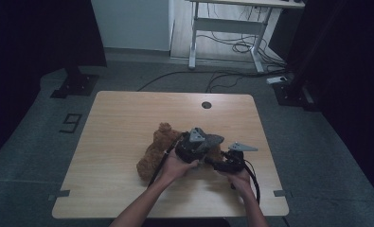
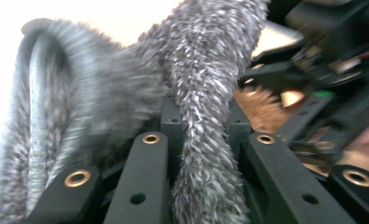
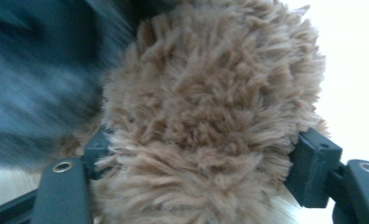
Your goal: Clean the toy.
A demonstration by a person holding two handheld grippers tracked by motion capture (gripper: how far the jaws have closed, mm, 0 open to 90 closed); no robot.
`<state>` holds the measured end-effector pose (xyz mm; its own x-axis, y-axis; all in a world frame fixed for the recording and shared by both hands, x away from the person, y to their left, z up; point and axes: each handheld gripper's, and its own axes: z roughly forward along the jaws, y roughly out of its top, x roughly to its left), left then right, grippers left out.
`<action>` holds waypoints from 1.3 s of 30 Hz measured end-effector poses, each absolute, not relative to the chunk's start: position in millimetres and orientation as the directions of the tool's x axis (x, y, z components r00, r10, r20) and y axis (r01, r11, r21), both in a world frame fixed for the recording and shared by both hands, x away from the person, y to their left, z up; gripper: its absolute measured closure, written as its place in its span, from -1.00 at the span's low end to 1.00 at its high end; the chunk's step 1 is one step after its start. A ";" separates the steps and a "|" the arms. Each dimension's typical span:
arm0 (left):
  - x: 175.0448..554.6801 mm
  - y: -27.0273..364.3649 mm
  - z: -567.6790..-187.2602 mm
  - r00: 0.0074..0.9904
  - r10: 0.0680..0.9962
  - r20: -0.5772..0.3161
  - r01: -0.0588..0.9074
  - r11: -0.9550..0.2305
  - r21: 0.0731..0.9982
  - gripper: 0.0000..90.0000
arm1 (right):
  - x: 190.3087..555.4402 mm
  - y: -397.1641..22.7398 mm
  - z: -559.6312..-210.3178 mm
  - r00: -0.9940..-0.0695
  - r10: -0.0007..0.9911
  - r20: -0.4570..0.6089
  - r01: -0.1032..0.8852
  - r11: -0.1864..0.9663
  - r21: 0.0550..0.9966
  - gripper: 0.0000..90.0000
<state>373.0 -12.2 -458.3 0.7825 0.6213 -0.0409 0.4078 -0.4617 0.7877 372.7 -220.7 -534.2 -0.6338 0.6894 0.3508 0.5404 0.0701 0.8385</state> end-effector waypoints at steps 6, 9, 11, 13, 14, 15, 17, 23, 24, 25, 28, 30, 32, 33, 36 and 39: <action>373.5 20.0 -454.0 0.739 0.673 -0.026 0.424 -0.434 0.795 0.70 | 373.9 -222.2 -535.6 -0.628 0.689 0.361 0.543 0.056 0.838 -0.32; 376.7 42.8 -447.3 0.709 0.705 -0.027 0.438 -0.410 0.800 0.70 | 374.3 -222.7 -536.2 -0.630 0.687 0.363 0.543 0.055 0.838 -0.31; 378.1 58.5 -441.8 0.682 0.731 -0.009 0.440 -0.401 0.803 0.70 | 374.8 -223.4 -536.7 -0.627 0.687 0.367 0.545 0.051 0.837 -0.31; 380.9 75.2 -438.5 0.657 0.754 -0.011 0.452 -0.382 0.806 0.70 | 374.7 -223.5 -536.8 -0.628 0.687 0.367 0.545 0.051 0.837 -0.31; 382.2 83.4 -437.8 0.642 0.766 -0.010 0.457 -0.372 0.808 0.70 | 374.7 -223.5 -536.9 -0.628 0.686 0.367 0.545 0.051 0.837 -0.31; 383.9 91.9 -437.6 0.628 0.778 -0.010 0.461 -0.362 0.810 0.70 | 374.7 -223.6 -537.0 -0.628 0.686 0.367 0.545 0.051 0.837 -0.31; 387.8 108.3 -439.9 0.609 0.791 -0.048 0.486 -0.325 0.812 0.70 | 374.8 -223.5 -537.1 -0.628 0.685 0.369 0.545 0.048 0.837 -0.31; 400.2 144.2 -459.6 0.549 0.824 -0.139 0.578 -0.254 0.776 0.70 | 375.1 -223.7 -537.4 -0.629 0.681 0.375 0.547 0.045 0.836 -0.30; 403.4 148.4 -465.1 0.538 0.826 -0.166 0.600 -0.238 0.763 0.70 | 375.4 -223.6 -537.7 -0.629 0.680 0.377 0.547 0.042 0.836 -0.30; 406.9 152.3 -470.6 0.535 0.821 -0.198 0.627 -0.229 0.745 0.70 | 375.8 -223.9 -538.0 -0.628 0.679 0.379 0.548 0.041 0.836 -0.30; 411.9 156.1 -485.7 0.520 0.817 -0.248 0.668 -0.208 0.714 0.70 | 376.5 -224.5 -539.0 -0.626 0.676 0.389 0.552 0.031 0.833 -0.30; 411.9 153.0 -494.9 0.520 0.824 -0.224 0.675 -0.236 0.699 0.70 | 376.4 -224.6 -539.2 -0.625 0.675 0.391 0.554 0.031 0.832 -0.30; 411.8 155.5 -501.8 0.516 0.818 -0.254 0.680 -0.211 0.703 0.71 | 376.3 -224.8 -539.2 -0.628 0.675 0.387 0.552 0.036 0.833 -0.30; 411.6 157.8 -503.1 0.515 0.815 -0.266 0.682 -0.202 0.703 0.71 | 376.2 -224.7 -539.1 -0.628 0.675 0.387 0.552 0.037 0.833 -0.30; 409.2 158.8 -504.9 0.521 0.824 -0.223 0.671 -0.234 0.703 0.70 | 375.9 -224.2 -539.1 -0.631 0.674 0.385 0.551 0.040 0.834 -0.31; 406.3 161.7 -504.8 0.527 0.827 -0.197 0.665 -0.257 0.702 0.70 | 375.4 -224.4 -539.0 -0.635 0.673 0.380 0.550 0.048 0.834 -0.31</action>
